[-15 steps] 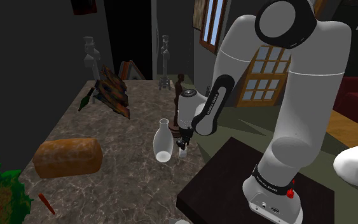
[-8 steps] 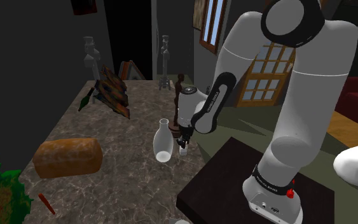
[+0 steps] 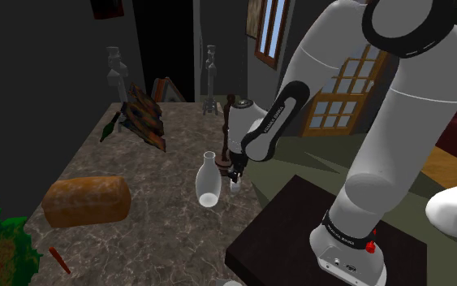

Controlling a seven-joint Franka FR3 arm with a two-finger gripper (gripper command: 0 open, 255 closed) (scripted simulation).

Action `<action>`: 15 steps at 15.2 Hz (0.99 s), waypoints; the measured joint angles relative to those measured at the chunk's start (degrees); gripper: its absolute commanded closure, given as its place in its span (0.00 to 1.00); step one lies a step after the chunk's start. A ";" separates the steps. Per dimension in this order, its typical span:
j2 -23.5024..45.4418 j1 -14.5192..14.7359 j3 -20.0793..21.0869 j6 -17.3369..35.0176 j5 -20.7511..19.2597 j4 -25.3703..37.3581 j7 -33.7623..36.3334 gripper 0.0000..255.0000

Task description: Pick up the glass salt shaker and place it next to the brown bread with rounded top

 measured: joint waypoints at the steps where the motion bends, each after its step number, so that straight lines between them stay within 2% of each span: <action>1: -1.17 -0.07 0.18 -0.96 1.02 -0.14 -0.94 1.00; 8: -8.07 0.74 0.80 -7.58 6.15 -0.17 -4.86 1.00; 15: -13.73 1.55 0.54 -13.97 9.02 0.71 -7.39 1.00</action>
